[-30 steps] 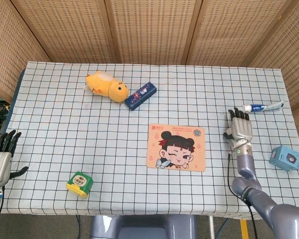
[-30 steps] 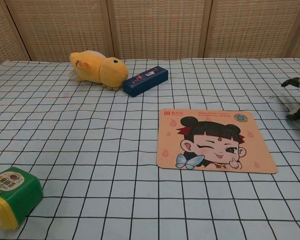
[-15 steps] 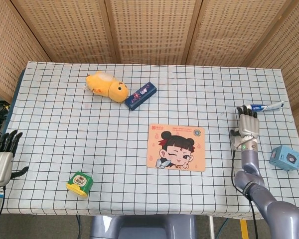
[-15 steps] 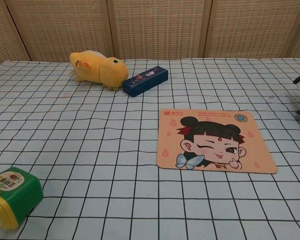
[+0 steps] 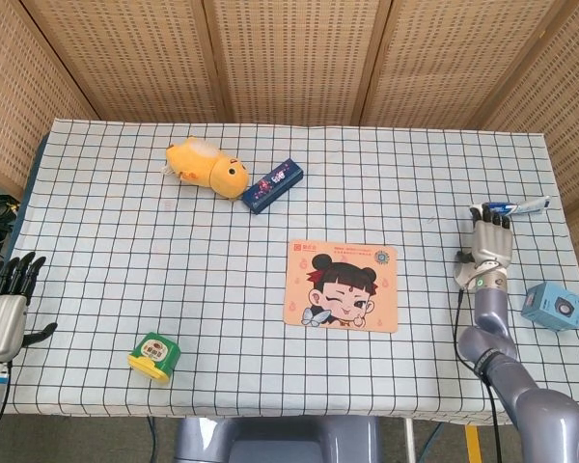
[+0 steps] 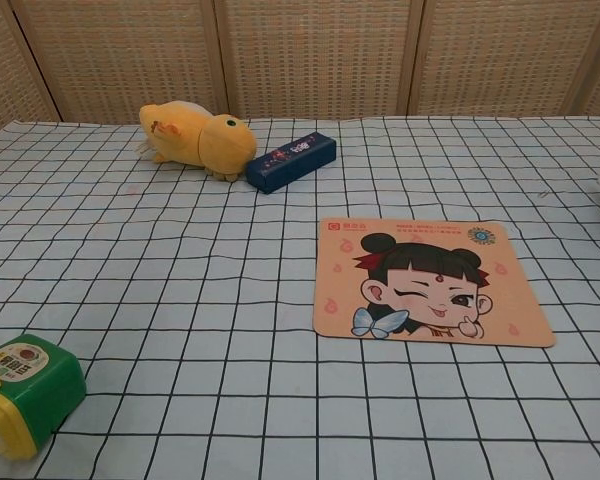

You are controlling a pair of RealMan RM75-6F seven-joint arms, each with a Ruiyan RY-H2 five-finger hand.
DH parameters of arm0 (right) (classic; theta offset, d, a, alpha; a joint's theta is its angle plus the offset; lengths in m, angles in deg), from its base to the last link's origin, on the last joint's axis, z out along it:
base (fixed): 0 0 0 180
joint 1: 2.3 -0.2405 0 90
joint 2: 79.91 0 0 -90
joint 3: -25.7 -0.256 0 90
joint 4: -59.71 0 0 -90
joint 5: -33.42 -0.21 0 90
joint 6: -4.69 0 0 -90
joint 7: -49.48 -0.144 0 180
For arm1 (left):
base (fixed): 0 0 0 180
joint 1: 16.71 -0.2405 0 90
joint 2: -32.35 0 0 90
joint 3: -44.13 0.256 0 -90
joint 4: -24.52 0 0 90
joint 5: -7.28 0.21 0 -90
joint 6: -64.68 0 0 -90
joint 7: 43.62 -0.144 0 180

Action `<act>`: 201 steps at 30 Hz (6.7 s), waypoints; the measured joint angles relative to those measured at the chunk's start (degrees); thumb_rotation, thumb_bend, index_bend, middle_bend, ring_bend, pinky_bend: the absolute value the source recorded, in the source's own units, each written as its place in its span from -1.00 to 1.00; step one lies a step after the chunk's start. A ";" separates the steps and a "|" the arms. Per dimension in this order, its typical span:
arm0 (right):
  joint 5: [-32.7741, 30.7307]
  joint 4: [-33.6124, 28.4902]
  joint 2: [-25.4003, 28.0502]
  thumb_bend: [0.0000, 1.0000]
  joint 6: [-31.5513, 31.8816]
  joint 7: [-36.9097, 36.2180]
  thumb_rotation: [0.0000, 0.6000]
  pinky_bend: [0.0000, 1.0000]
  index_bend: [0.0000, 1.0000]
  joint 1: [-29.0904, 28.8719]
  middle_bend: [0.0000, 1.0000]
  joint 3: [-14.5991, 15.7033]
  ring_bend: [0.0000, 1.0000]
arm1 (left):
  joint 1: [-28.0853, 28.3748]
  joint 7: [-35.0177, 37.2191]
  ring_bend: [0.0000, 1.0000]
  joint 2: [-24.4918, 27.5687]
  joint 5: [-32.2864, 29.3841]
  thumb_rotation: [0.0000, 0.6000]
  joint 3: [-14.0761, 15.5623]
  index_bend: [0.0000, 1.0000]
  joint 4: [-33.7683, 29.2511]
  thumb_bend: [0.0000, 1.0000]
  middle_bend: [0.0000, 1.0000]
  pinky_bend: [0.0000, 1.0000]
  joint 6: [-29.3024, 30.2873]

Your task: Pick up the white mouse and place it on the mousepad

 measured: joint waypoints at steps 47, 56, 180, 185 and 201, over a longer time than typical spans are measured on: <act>23.20 -39.76 26.62 -0.61 19.83 -8.84 1.00 -0.97 -0.47 12.94 -0.80 15.17 -1.00 | -0.02 0.79 -1.00 -0.03 1.28 1.00 0.24 -1.00 0.33 -0.94 -1.00 -1.00 0.78; 25.56 -31.42 23.14 -0.60 17.71 -12.83 1.00 -1.00 -0.54 11.87 -0.93 17.28 -1.00 | -0.24 0.70 -1.00 0.05 1.85 1.00 0.31 -1.00 -0.02 -0.94 -1.00 -1.00 1.56; 39.58 -36.56 12.24 -0.55 18.31 7.72 1.00 0.22 0.62 -7.51 0.25 21.62 0.14 | -0.07 5.30 -1.00 0.70 0.52 1.00 -0.36 -1.00 1.31 -0.94 -1.00 -1.00 0.11; 42.03 -35.89 11.67 -0.56 18.91 7.30 1.00 0.22 0.62 -7.73 0.25 23.74 0.14 | 0.05 5.08 -1.00 0.61 0.50 1.00 -0.30 -1.00 1.28 -0.94 -1.00 -1.00 -0.12; 42.21 -35.56 10.95 -0.59 19.48 7.76 1.00 -0.45 0.18 -7.42 -0.16 24.60 -0.16 | -0.03 4.69 -1.00 0.82 0.43 1.00 -0.29 -1.00 0.66 -0.94 -1.00 -1.00 0.06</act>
